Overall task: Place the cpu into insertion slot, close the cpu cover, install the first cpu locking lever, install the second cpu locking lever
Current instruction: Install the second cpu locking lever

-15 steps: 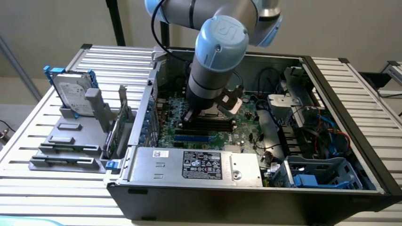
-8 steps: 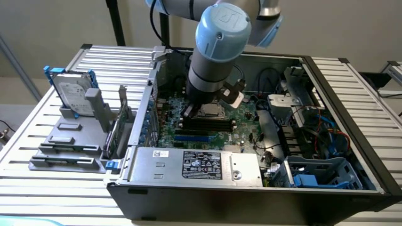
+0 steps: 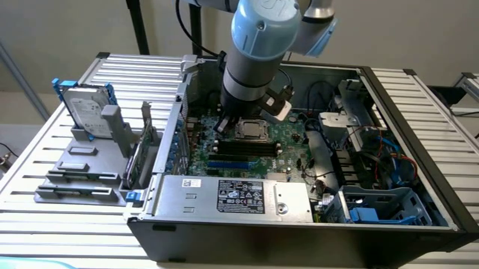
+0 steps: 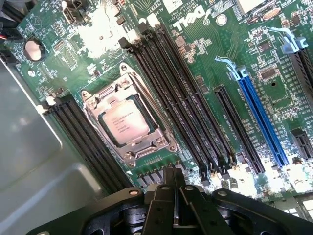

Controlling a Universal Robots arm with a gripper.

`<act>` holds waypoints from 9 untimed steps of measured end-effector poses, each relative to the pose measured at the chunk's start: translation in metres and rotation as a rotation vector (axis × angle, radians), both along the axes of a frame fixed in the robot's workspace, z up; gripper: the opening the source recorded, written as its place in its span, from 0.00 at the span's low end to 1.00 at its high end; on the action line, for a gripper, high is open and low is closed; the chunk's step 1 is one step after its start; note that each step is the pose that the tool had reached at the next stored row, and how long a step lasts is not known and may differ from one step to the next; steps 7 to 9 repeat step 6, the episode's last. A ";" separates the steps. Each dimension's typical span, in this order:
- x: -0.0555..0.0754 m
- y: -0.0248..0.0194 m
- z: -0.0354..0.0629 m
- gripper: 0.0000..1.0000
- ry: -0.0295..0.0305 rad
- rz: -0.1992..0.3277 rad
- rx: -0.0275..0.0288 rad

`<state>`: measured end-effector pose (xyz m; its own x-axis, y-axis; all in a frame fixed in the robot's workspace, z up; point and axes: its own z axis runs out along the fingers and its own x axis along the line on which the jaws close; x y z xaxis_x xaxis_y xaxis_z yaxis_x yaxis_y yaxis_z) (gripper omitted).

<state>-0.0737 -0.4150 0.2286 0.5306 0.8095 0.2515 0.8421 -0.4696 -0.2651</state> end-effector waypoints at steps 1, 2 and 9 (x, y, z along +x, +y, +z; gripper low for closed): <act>0.000 0.0000 0.0000 0.11 0.0000 0.000 0.0000; 0.000 0.0000 0.0000 0.11 0.0000 0.000 0.0000; 0.000 0.0000 0.0001 0.11 0.0000 0.000 -0.0002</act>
